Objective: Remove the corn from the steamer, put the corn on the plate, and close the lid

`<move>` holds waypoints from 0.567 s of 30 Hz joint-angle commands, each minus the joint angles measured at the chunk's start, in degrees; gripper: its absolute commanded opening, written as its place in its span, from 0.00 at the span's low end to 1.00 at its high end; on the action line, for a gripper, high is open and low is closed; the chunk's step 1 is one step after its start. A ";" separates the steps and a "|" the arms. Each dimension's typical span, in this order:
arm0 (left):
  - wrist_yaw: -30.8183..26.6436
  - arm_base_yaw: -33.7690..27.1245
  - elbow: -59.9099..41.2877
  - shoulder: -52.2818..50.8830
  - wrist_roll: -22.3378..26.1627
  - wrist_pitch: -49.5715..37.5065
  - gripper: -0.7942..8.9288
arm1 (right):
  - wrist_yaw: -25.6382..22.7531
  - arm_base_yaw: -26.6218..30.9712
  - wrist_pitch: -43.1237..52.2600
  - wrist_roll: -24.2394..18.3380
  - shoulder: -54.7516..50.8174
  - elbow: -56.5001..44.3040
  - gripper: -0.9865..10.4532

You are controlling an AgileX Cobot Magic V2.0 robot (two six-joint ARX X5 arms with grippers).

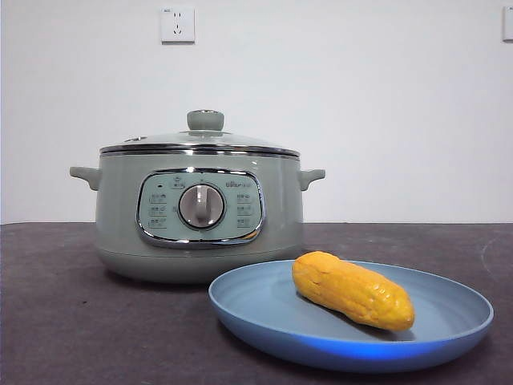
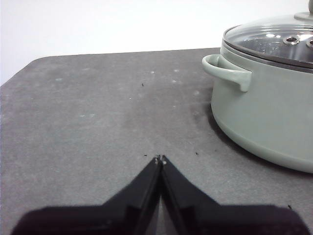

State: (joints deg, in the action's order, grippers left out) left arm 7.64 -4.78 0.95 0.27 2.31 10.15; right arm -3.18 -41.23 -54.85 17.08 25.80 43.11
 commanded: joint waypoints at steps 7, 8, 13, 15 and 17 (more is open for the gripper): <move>-0.04 -0.20 -0.79 -0.15 -0.46 -0.31 0.08 | -4.57 8.35 10.16 -9.90 -4.17 -0.61 0.09; -0.04 -0.20 -0.79 -0.15 -0.46 -0.31 0.08 | -4.46 10.80 13.09 -10.99 -5.11 -0.66 0.09; -0.04 -0.20 -0.79 -0.15 -0.46 -0.31 0.08 | -4.44 23.02 23.93 -16.31 -9.75 -3.02 0.09; -0.04 -0.20 -0.79 -0.15 -0.46 -0.31 0.08 | -4.44 27.45 28.63 -17.00 -11.98 -6.67 0.09; -0.04 -0.20 -0.79 -0.15 -0.46 -0.31 0.08 | -4.39 30.47 33.40 -16.90 -14.21 -11.39 0.09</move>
State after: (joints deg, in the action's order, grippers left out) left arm 7.64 -4.78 0.95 0.27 2.31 10.15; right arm -7.51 -11.64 -22.68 1.43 12.21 34.46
